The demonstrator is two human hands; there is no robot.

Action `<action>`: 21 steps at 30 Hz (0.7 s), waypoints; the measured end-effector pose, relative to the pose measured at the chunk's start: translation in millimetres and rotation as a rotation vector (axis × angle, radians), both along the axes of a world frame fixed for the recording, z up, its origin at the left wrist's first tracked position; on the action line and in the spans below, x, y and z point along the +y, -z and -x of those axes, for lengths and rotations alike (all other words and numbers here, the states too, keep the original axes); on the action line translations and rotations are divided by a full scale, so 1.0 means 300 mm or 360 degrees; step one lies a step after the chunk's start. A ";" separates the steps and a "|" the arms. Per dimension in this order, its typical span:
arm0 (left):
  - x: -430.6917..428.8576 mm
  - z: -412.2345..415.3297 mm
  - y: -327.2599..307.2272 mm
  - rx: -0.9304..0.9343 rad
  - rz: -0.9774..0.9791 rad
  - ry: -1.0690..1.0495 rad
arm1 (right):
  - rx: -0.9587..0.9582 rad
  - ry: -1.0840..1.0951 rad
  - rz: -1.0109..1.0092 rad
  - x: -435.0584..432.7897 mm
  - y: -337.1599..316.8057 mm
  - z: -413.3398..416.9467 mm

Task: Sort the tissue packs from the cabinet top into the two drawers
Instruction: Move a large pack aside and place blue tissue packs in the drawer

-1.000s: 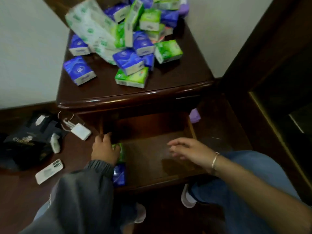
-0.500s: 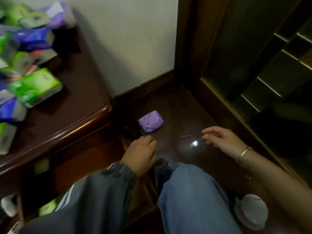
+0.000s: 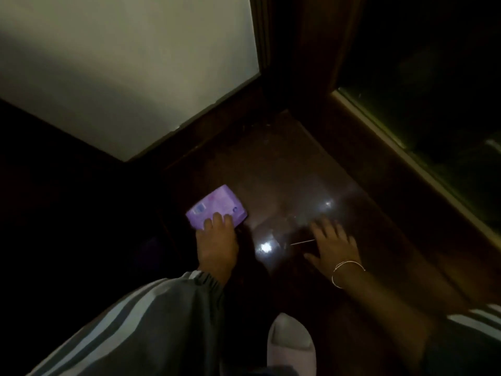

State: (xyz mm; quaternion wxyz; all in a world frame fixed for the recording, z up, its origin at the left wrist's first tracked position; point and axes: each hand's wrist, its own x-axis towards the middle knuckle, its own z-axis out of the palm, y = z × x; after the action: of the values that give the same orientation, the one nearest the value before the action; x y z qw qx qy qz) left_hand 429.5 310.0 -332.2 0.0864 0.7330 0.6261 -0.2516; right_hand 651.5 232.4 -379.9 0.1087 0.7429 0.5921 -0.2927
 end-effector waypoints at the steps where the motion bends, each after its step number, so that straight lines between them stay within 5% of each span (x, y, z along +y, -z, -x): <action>1: 0.015 0.008 0.045 0.0021 -0.0002 -0.0050 | -0.0013 -0.0004 0.0081 -0.006 0.055 -0.001; 4: 0.060 0.040 0.156 -0.0003 0.0023 -0.0223 | -0.0049 0.0021 0.0242 -0.038 0.170 0.027; 10: 0.102 0.042 0.298 0.0048 -0.0025 -0.0174 | -0.0106 0.0066 0.0036 -0.081 0.279 0.034; 15: 0.053 -0.030 0.204 -0.0658 -0.0236 -0.0638 | -0.0046 0.0097 0.0146 -0.057 0.218 0.036; 17: 0.017 -0.089 0.102 -0.1030 -0.0168 -0.0941 | 0.0201 0.0236 0.0189 -0.028 0.143 0.028; 21: -0.045 -0.188 -0.159 -0.1831 0.0111 -0.1423 | 0.1301 0.1154 -0.0132 0.017 -0.133 0.043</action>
State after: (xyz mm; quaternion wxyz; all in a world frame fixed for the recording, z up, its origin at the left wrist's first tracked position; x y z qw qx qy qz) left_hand 485.9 296.6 -284.4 0.5196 0.4202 0.7128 0.2129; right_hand 638.5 237.4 -340.1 -0.2676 0.7287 0.3032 -0.5527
